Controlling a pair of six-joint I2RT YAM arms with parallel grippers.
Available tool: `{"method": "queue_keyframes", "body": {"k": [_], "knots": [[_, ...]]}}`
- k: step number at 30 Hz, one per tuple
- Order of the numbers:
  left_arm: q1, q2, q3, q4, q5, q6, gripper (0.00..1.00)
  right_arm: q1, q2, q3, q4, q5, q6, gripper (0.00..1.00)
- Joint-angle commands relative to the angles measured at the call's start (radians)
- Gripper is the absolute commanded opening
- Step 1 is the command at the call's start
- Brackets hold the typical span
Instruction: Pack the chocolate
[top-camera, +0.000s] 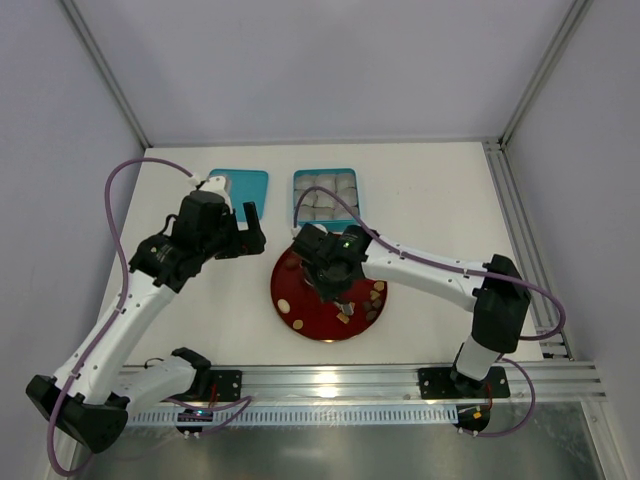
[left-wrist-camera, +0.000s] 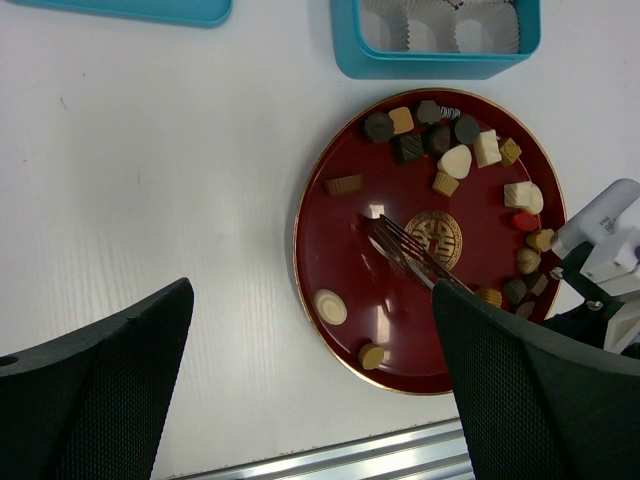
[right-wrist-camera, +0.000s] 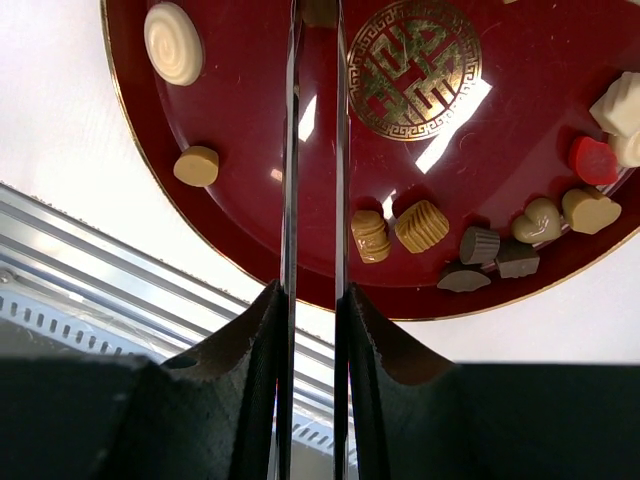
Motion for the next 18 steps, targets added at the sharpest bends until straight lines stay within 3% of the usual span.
{"method": "queue_keyframes", "body": {"k": [1, 18], "knots": [[0.005, -0.019, 0.01, 0.007, -0.017, 0.006, 1.0, -0.011, -0.074, 0.062, -0.02, 0.016, -0.016, 0.2], [0.005, -0.018, 0.01, 0.01, -0.014, 0.003, 1.0, -0.098, -0.139, 0.096, -0.032, -0.018, -0.048, 0.17]]}}
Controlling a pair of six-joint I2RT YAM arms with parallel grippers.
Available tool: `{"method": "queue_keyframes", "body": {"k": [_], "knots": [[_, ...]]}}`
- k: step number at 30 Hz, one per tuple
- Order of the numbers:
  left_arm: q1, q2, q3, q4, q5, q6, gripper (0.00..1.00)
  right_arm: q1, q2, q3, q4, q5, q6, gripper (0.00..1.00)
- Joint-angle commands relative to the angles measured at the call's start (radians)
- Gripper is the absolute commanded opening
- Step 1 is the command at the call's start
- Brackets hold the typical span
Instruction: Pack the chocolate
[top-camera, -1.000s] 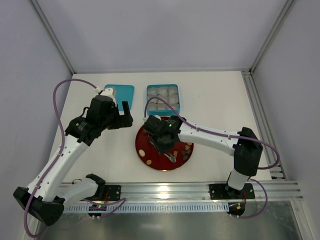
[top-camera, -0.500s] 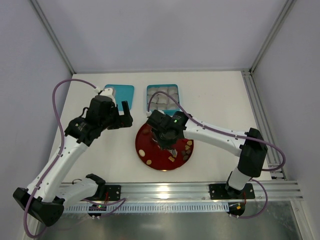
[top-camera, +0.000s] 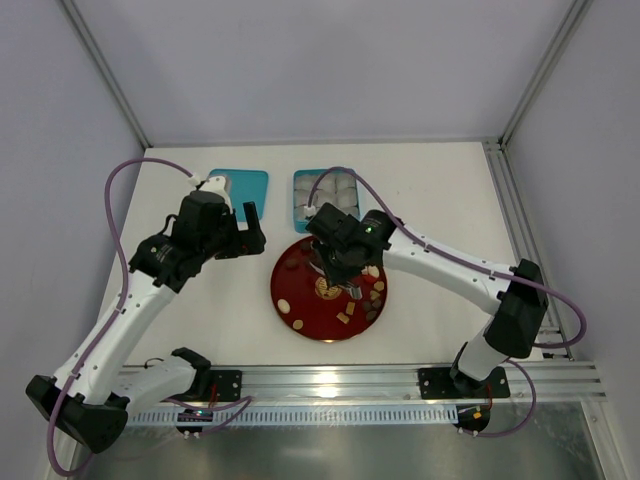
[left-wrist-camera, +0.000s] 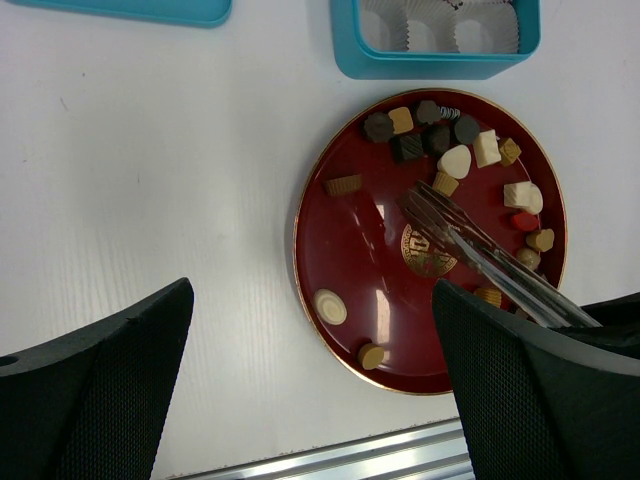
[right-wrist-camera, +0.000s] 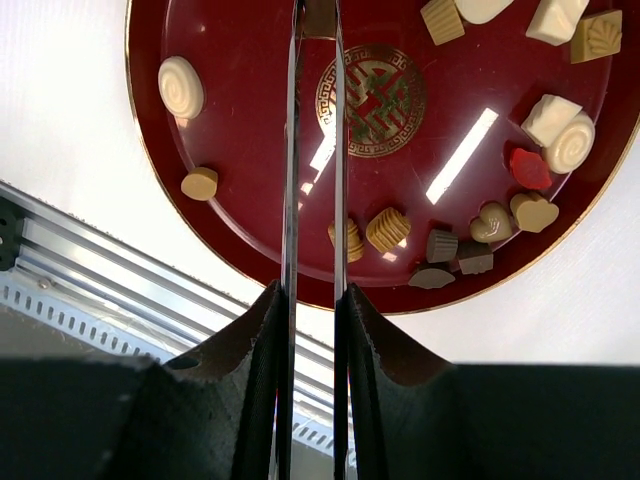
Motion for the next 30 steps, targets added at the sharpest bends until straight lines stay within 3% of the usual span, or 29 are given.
{"method": "queue_keyframes", "body": {"k": [1, 14, 24, 30], "knots": [[0.005, -0.013, 0.01, 0.008, -0.014, 0.005, 1.0, -0.031, -0.054, 0.059, -0.003, -0.013, -0.027, 0.17], [0.005, 0.001, 0.019, 0.014, -0.008, 0.004, 1.0, -0.243, 0.018, 0.277, 0.017, -0.073, -0.107, 0.16], [0.005, 0.014, 0.038, 0.002, -0.015, 0.025, 1.0, -0.384, 0.341, 0.706, -0.026, -0.076, -0.179, 0.16], [0.005, 0.016, 0.044, -0.008, -0.017, 0.031, 1.0, -0.401, 0.415, 0.703, 0.08, -0.072, -0.203, 0.16]]}}
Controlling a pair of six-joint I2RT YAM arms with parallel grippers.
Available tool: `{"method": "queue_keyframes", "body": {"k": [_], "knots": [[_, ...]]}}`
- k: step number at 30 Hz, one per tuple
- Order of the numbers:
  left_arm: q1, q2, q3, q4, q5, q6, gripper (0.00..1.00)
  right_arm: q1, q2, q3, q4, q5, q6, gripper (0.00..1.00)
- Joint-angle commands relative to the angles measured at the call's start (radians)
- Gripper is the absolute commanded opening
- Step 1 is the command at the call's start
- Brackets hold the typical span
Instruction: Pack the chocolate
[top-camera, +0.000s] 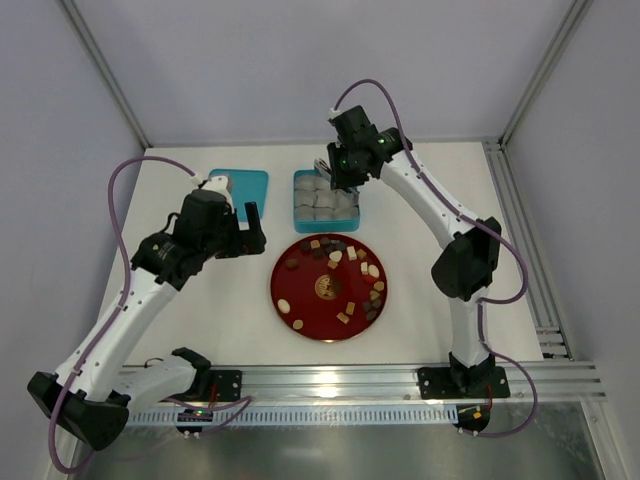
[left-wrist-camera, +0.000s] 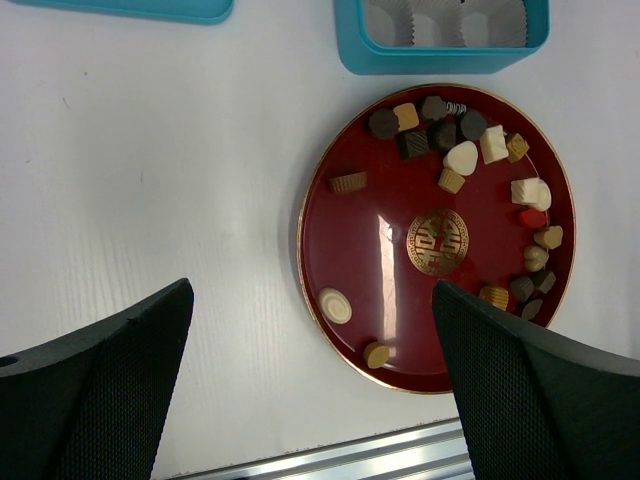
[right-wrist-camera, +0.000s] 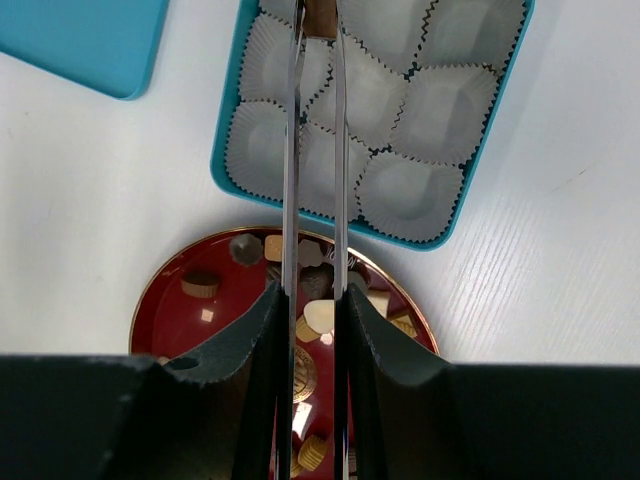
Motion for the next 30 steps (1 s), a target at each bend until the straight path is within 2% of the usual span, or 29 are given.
{"method": "queue_keyframes", "body": {"k": [1, 9, 16, 30], "knots": [[0.005, 0.0, 0.042, -0.006, -0.017, 0.022, 1.0, 0.002, 0.01, 0.036, 0.095, -0.006, -0.039, 0.16], [0.005, -0.002, 0.048, -0.023, -0.026, 0.025, 1.0, 0.002, 0.094, 0.045, 0.157, -0.009, -0.038, 0.16], [0.005, -0.002, 0.046, -0.029, -0.028, 0.027, 1.0, 0.002, 0.117, -0.016, 0.244, -0.007, -0.022, 0.16], [0.005, -0.004, 0.043, -0.032, -0.032, 0.028, 1.0, 0.023, 0.155, -0.065, 0.296, 0.003, -0.007, 0.16]]}}
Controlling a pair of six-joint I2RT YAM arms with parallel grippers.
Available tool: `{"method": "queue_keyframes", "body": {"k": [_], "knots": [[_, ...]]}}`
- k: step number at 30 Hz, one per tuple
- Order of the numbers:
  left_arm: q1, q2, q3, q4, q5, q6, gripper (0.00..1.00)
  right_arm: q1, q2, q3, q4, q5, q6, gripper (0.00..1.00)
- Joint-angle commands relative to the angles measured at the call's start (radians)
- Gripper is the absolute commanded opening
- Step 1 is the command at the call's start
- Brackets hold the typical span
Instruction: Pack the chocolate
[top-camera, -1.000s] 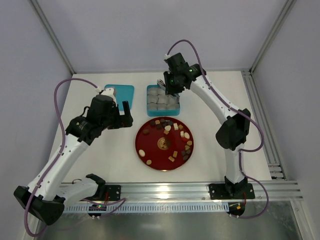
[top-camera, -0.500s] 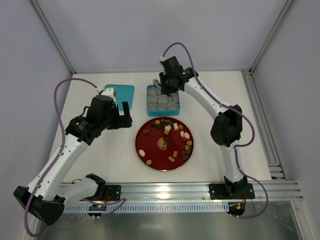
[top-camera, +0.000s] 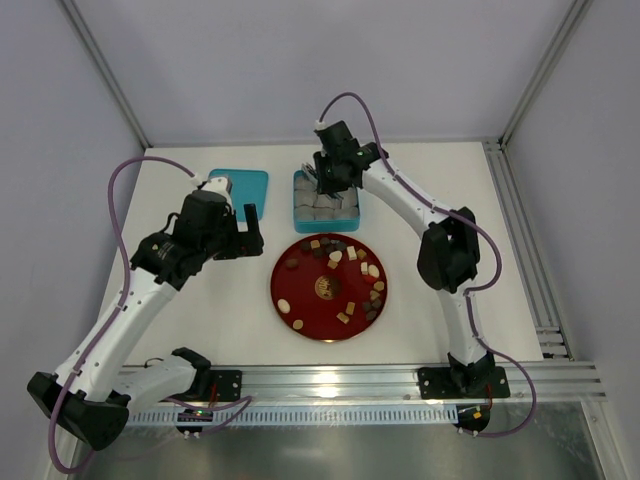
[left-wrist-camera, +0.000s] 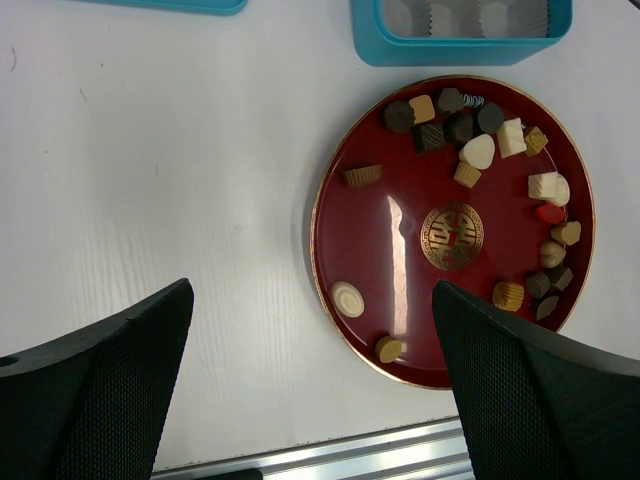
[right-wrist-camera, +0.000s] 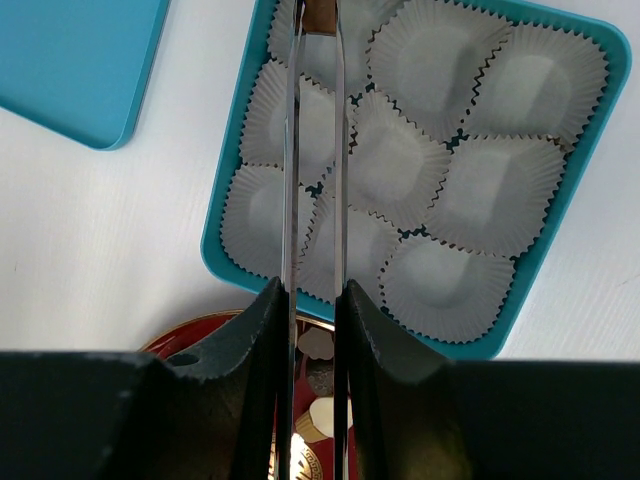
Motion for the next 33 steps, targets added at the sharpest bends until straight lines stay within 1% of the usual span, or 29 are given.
{"method": "queue_keyframes", "body": {"k": [1, 19, 20, 21, 24, 26, 33], "knots": [[0.005, -0.004, 0.035, -0.002, -0.016, 0.014, 1.0, 0.014, 0.015, -0.001, 0.059, 0.008, 0.006, 0.16], [0.005, -0.004, 0.026, -0.002, -0.018, 0.012, 1.0, 0.015, 0.039, -0.007, 0.062, 0.033, 0.003, 0.17], [0.005, -0.005, 0.026, -0.002, -0.016, 0.012, 1.0, 0.017, 0.039, -0.008, 0.062, 0.033, 0.003, 0.2], [0.005, -0.005, 0.026, 0.001, -0.017, 0.011, 0.99, 0.017, 0.039, -0.008, 0.063, 0.034, 0.003, 0.22], [0.005, -0.005, 0.027, -0.001, -0.016, 0.012, 1.0, 0.02, 0.04, -0.005, 0.065, 0.036, 0.003, 0.23], [0.005, -0.005, 0.027, 0.001, -0.018, 0.012, 1.0, 0.021, 0.04, -0.004, 0.063, 0.037, 0.003, 0.26], [0.005, -0.005, 0.026, -0.001, -0.016, 0.011, 1.0, 0.021, 0.037, 0.01, 0.06, 0.04, 0.002, 0.31]]}}
